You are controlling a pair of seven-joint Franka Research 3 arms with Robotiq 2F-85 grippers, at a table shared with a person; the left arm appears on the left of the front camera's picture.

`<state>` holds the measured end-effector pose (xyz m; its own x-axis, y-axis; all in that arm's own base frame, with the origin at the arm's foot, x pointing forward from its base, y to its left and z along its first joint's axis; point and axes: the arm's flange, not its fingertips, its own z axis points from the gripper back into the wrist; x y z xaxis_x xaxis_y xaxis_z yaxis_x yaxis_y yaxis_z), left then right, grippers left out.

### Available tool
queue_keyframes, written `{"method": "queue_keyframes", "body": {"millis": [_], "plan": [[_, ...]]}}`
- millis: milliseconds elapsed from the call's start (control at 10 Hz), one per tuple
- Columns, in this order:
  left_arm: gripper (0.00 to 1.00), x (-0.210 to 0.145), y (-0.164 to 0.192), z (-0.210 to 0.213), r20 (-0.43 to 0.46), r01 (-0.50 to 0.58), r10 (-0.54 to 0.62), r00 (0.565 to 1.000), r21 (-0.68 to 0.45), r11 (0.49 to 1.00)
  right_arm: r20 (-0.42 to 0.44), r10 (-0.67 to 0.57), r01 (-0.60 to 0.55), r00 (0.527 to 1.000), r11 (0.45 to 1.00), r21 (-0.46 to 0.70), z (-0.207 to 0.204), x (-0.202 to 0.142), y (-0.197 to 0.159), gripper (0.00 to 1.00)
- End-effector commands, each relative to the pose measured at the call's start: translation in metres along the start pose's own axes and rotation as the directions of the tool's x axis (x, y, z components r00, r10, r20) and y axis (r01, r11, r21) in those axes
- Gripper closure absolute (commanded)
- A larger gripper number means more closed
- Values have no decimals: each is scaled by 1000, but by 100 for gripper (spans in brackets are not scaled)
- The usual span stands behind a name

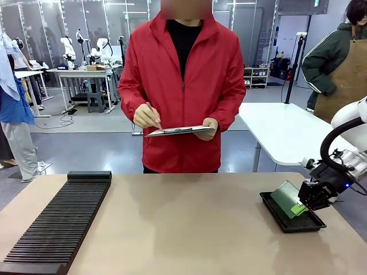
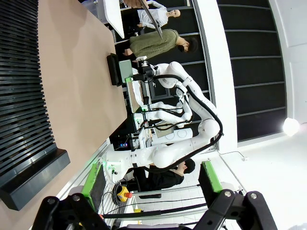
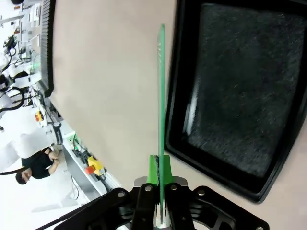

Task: Inspect the PCB.
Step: Place the Blank PCB in the ESD tray.

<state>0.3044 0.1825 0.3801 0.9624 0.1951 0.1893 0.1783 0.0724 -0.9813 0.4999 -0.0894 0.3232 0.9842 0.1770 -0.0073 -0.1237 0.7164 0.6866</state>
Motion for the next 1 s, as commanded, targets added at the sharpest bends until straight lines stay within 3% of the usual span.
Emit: {"method": "queue_keyframes", "body": {"millis": [0, 600, 800, 900], "plan": [[0, 1, -2, 1, 0, -5, 5, 1000, 3, 1000, 37, -27, 28, 999, 999, -33, -11, 16, -4, 97], [0, 1, -2, 1, 0, -5, 5, 1000, 3, 1000, 18, -36, 36, 999, 999, -31, -22, 22, -12, 97], [0, 1, -2, 1, 0, -5, 5, 1000, 3, 1000, 35, -48, 49, 998, 998, -41, -21, 19, -13, 80], [0, 1, -2, 1, 0, -5, 5, 1000, 3, 1000, 36, -55, 57, 998, 998, -40, -21, 19, -15, 64]]}}
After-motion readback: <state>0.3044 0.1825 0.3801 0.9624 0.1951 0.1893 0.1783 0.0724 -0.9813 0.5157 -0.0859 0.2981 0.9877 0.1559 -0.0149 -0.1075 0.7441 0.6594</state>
